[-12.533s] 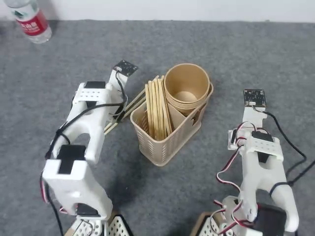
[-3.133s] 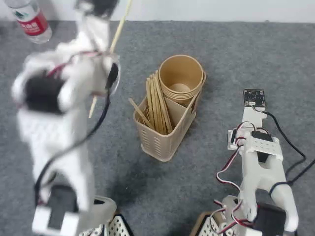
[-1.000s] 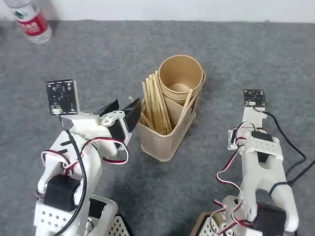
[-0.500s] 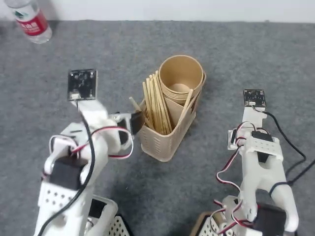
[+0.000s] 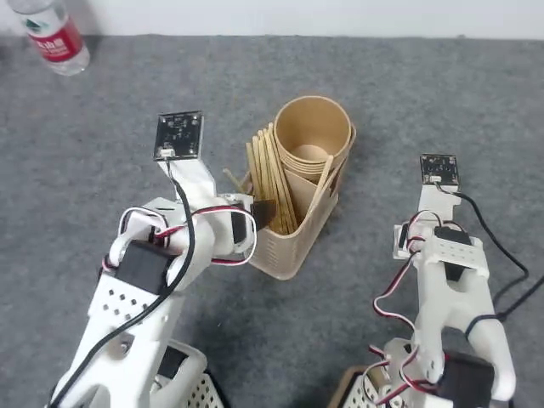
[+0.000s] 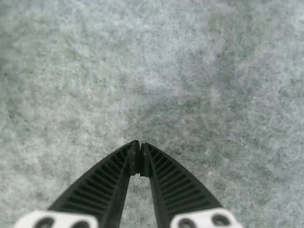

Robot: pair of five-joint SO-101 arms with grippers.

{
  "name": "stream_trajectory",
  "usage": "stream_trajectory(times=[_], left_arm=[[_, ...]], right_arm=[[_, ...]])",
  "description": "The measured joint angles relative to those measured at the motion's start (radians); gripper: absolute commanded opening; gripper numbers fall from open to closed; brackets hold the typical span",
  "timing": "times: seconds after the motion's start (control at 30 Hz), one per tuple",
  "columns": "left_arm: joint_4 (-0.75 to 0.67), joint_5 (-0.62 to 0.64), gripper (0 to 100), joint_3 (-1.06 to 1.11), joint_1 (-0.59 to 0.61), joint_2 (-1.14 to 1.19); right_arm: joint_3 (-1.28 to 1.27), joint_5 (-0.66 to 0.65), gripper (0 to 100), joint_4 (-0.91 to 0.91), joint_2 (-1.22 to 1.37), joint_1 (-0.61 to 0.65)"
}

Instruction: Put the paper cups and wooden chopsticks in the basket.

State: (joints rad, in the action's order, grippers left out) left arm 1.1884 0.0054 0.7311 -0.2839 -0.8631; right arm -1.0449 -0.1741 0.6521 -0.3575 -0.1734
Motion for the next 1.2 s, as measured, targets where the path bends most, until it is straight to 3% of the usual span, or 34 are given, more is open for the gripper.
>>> stream_trajectory(times=[0.37, 0.53, 0.73, 1.0, 1.2], left_arm=[[0.1, -0.265, 2, -0.018, -0.002, -0.009], [0.095, -0.322, 1, -0.051, 0.005, 0.006], [-0.078, -0.345, 1, -0.098, 0.153, 0.015], [-0.328, -0.422, 1, -0.109, 0.265, 0.213], [-0.364, -0.425, 1, -0.121, 0.316, 0.279]], right_arm=[[0.0, 0.0, 0.8, 0.0, 0.0, 0.0], [0.0, 0.0, 0.8, 0.0, 0.0, 0.0], [0.0, 0.0, 0.8, 0.0, 0.0, 0.0], [0.0, 0.0, 0.8, 0.0, 0.0, 0.0], [0.0, 0.0, 0.8, 0.0, 0.0, 0.0]])
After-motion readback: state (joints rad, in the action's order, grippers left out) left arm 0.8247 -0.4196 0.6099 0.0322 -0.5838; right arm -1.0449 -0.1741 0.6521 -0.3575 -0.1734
